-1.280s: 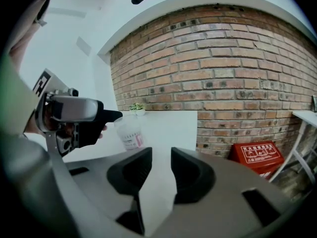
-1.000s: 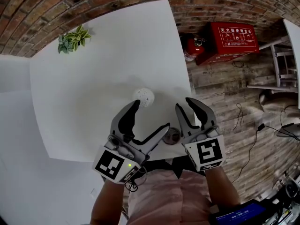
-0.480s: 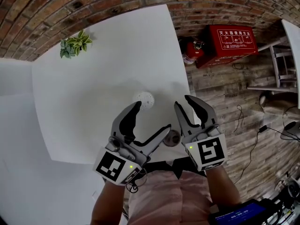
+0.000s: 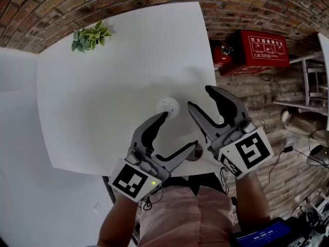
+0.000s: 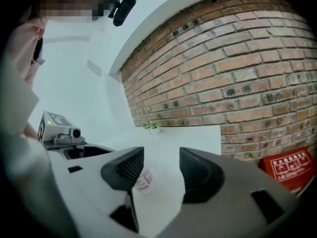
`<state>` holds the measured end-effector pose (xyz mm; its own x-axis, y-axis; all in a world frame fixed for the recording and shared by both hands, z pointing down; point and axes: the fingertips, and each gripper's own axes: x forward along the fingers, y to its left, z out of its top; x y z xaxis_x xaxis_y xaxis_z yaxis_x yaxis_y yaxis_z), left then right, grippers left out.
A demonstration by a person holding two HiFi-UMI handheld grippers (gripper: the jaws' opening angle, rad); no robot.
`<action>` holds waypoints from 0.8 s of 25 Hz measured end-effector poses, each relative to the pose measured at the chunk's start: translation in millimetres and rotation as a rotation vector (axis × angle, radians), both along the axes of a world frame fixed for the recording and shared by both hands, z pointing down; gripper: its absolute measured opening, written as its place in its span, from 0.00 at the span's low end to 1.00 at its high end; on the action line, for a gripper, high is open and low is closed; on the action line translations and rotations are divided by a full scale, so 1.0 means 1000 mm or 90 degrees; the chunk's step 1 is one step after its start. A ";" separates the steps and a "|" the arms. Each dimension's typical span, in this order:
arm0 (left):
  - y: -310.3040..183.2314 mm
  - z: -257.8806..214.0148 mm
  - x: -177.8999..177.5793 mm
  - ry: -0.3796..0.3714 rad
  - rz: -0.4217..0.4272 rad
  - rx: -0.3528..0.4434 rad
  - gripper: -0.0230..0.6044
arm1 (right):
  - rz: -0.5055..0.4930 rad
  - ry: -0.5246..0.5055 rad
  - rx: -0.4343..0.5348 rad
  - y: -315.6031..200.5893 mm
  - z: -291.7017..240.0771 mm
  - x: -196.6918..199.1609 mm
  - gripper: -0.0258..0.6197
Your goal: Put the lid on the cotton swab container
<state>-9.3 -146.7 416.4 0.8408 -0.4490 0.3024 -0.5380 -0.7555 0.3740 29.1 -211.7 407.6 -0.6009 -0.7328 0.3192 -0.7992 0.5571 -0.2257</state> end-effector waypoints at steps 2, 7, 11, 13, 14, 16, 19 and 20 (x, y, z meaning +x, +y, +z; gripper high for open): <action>-0.001 0.000 -0.002 0.003 0.002 -0.002 0.67 | -0.026 0.005 -0.001 -0.002 0.000 -0.009 0.41; 0.000 -0.001 -0.004 0.003 0.010 -0.004 0.66 | -0.064 0.012 -0.010 -0.003 0.005 -0.023 0.43; 0.001 0.000 -0.005 0.011 0.015 -0.009 0.66 | -0.101 0.022 -0.016 -0.002 0.009 -0.034 0.44; 0.001 0.000 -0.006 0.014 0.019 -0.010 0.66 | -0.115 0.033 -0.027 0.000 0.015 -0.038 0.44; 0.002 0.000 -0.006 0.014 0.022 -0.011 0.66 | -0.119 0.036 -0.032 0.000 0.018 -0.039 0.44; 0.003 0.001 -0.007 0.014 0.030 -0.014 0.66 | -0.123 0.033 -0.031 -0.001 0.021 -0.039 0.44; 0.003 0.001 -0.009 0.015 0.037 -0.017 0.66 | -0.124 0.037 -0.033 -0.002 0.024 -0.037 0.44; 0.004 0.001 -0.010 0.016 0.037 -0.019 0.66 | -0.126 0.042 -0.033 -0.002 0.025 -0.037 0.44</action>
<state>-19.4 -143.1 417.0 0.8727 -0.3900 0.2936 -0.4835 -0.7736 0.4096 -7.9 -213.2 432.5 -0.7084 -0.5840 0.3964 -0.6891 0.6938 -0.2093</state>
